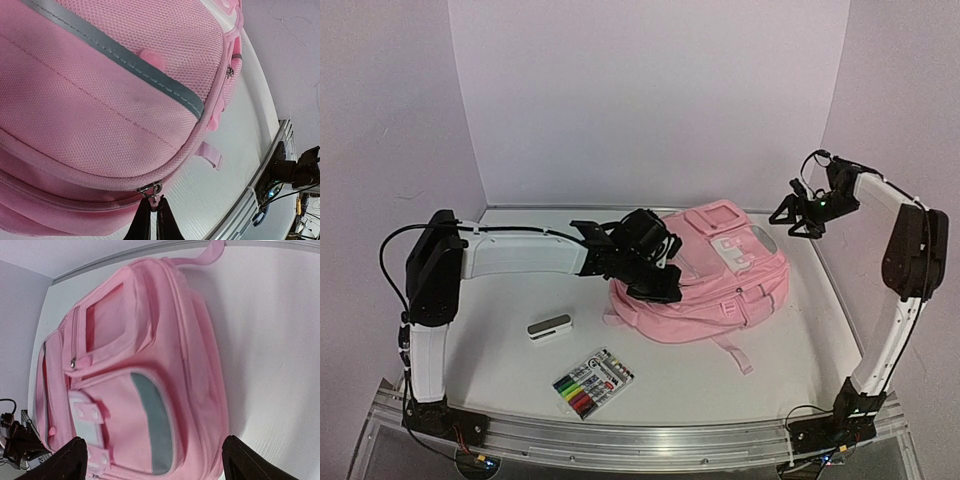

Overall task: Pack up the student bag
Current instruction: Unzip the student bag at the center of the board.

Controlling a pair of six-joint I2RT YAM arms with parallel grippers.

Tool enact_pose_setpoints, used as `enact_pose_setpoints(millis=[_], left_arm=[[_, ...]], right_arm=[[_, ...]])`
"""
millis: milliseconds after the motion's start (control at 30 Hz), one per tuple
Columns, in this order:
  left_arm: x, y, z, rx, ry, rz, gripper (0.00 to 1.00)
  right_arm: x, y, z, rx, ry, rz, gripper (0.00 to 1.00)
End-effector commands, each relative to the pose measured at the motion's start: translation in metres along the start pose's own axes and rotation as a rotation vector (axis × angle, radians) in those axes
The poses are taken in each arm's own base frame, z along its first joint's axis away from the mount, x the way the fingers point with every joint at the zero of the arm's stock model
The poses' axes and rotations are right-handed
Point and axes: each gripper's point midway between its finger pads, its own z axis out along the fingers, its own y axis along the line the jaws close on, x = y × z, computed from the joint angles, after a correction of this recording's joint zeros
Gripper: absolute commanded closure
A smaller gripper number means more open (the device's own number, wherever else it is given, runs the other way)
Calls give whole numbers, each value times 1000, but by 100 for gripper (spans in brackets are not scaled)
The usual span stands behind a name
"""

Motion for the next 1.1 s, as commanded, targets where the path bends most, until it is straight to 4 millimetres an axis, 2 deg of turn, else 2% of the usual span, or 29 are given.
enact_pose_setpoints(millis=[0,67,167,233,333,467,633,867,933,1000,1067], left_arm=[[-44,-28,-1,82,-126,-3,100],[-47,-29,5,86,-132,-5,100],[-56,-34,11,100,-151,4,100],[-63,-40,14,115,-162,17,100],[-69,-46,21,130,-163,33,100],[-76,-54,24,157,-169,54,100],[-76,-67,23,210,-163,90,100],[-63,-92,17,271,-147,159,100],[-60,-95,17,275,-141,174,100],[-58,-96,17,281,-134,182,100],[-57,-100,17,292,-129,194,100]], right_arm=[[77,41,-30,-65,163,103,7],[110,51,-31,-116,228,164,7],[141,62,-26,-199,281,245,7],[155,69,-19,-260,305,299,7],[164,80,-4,-318,314,344,12],[161,88,16,-315,289,376,20],[155,104,41,-289,249,351,19],[139,99,76,-206,176,422,20],[133,105,82,-216,138,460,20],[126,109,86,-212,97,461,24],[127,106,92,-176,83,468,33]])
